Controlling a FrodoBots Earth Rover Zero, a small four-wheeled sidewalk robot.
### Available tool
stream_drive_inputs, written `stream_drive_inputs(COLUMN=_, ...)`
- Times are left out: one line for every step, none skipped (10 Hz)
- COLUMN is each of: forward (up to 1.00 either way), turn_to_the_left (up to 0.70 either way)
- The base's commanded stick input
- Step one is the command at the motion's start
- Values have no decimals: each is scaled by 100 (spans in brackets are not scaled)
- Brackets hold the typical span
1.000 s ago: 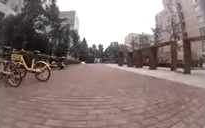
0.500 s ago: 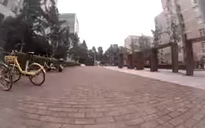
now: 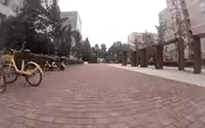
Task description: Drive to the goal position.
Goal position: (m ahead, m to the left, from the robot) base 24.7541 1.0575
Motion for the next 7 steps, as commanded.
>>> stream_drive_inputs(forward=70, turn_to_the_left=0)
stream_drive_inputs(forward=70, turn_to_the_left=0)
stream_drive_inputs(forward=70, turn_to_the_left=0)
stream_drive_inputs(forward=70, turn_to_the_left=0)
stream_drive_inputs(forward=70, turn_to_the_left=0)
stream_drive_inputs(forward=70, turn_to_the_left=0)
stream_drive_inputs(forward=70, turn_to_the_left=0)
